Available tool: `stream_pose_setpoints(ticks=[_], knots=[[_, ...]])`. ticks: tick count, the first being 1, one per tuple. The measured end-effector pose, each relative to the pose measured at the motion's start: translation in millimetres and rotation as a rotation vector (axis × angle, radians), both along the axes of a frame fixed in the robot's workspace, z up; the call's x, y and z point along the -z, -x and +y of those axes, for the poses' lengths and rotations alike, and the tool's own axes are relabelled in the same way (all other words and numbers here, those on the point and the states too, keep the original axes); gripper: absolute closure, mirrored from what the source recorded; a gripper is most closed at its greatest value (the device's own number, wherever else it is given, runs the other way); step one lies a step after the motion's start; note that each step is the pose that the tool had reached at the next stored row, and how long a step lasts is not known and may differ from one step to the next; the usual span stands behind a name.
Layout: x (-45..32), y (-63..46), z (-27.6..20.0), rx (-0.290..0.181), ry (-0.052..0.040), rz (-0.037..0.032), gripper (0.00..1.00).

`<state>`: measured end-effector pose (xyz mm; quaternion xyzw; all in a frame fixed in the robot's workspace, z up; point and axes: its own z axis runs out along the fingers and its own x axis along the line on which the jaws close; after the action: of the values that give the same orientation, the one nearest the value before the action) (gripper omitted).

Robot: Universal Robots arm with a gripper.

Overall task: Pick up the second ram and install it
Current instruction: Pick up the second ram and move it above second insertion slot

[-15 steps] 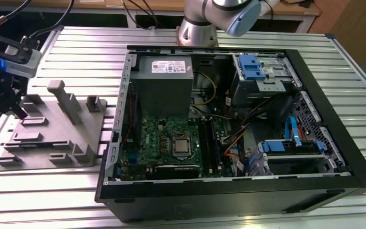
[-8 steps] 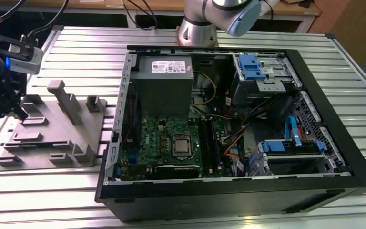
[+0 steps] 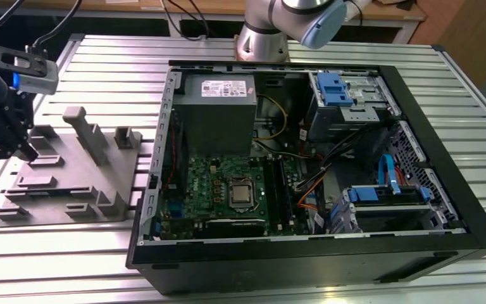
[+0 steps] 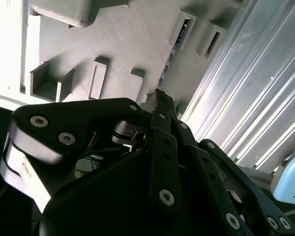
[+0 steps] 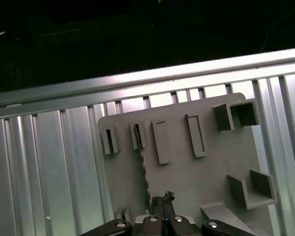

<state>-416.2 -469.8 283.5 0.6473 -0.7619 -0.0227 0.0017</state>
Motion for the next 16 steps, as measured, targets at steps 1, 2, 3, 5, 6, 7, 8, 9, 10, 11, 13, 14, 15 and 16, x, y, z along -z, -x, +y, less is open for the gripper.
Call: stream_pose_setpoints(ticks=[1,2,3,5,6,7,8,9,10,11,13,14,15,16], knots=[[0.5,0.0,0.0,-0.019,-0.0009,0.0000,0.89],[1.0,0.0,0.0,-0.036,-0.0015,-0.0001,0.89],[1.3,0.0,0.0,-0.049,-0.0015,0.0001,0.89],[1.4,0.0,0.0,-0.052,-0.0015,0.0003,0.89],[1.4,0.0,0.0,-0.053,-0.0015,0.0002,0.89],[1.5,0.0,0.0,-0.053,-0.0016,0.0000,0.89],[1.5,0.0,0.0,-0.053,-0.0016,0.0001,0.89],[1.6,0.0,0.0,-0.053,-0.0017,0.0000,0.89],[1.9,0.1,0.0,-0.053,-0.0022,-0.0001,0.89],[2.3,0.3,-0.3,-0.053,-0.0051,-0.0003,0.89],[3.4,0.9,-0.9,-0.053,-0.0146,-0.0004,0.89],[4.3,1.2,-1.4,-0.053,-0.0184,-0.0006,0.89],[5.2,1.3,-1.9,-0.053,-0.0211,-0.0006,0.89],[6.4,1.5,-2.7,-0.053,-0.0235,-0.0007,0.89]])
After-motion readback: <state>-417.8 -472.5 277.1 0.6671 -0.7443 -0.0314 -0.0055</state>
